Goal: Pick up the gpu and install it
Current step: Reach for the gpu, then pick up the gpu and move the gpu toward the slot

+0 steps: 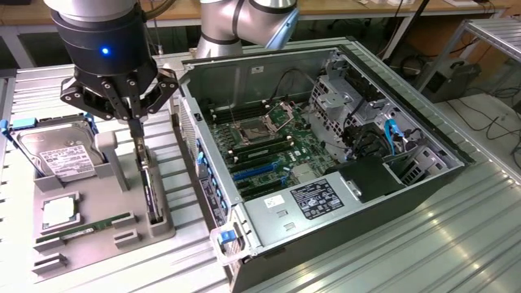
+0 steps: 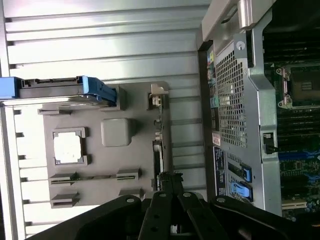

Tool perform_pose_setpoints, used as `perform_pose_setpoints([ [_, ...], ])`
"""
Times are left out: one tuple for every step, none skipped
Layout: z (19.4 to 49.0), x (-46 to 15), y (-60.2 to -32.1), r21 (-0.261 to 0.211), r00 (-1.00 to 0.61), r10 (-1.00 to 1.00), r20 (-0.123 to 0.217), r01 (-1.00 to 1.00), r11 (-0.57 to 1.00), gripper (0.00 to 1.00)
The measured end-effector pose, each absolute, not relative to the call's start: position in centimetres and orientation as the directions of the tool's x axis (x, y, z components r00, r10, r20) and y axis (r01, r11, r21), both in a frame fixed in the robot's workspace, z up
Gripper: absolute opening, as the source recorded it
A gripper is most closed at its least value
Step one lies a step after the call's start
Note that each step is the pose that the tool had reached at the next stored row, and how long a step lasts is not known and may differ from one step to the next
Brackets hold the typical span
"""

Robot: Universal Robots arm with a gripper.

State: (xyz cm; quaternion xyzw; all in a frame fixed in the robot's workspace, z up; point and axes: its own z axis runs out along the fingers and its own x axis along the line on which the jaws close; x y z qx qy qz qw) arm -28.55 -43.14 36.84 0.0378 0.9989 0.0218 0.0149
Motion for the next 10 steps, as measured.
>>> perform_pose_setpoints([
  [36.84, -28.55, -43.15, 0.045, -0.997, 0.076, -0.028, 0.075, 0.996, 0.11],
  [36.84, -28.55, -43.15, 0.045, -0.997, 0.076, -0.028, 0.075, 0.996, 0.11],
  [36.84, -28.55, -43.15, 0.045, -0.997, 0.076, -0.028, 0.075, 0.996, 0.11],
  [36.84, -28.55, -43.15, 0.045, -0.997, 0.076, -0.028, 0.075, 0.996, 0.11],
  [36.84, -28.55, -43.15, 0.045, -0.997, 0.076, -0.028, 0.075, 0.996, 0.11],
  [36.84, -28.55, -43.15, 0.045, -0.997, 0.076, -0.028, 0.075, 0.996, 0.11],
  [36.84, -28.55, -43.15, 0.045, -0.997, 0.076, -0.028, 0.075, 0.996, 0.11],
  [36.84, -28.55, -43.15, 0.045, -0.997, 0.076, -0.028, 0.075, 0.996, 0.11],
  [36.84, -28.55, -43.15, 0.045, -0.997, 0.076, -0.028, 0.075, 0.996, 0.11],
  [36.84, -28.55, -43.15, 0.045, -0.997, 0.076, -0.028, 0.075, 0.996, 0.11],
])
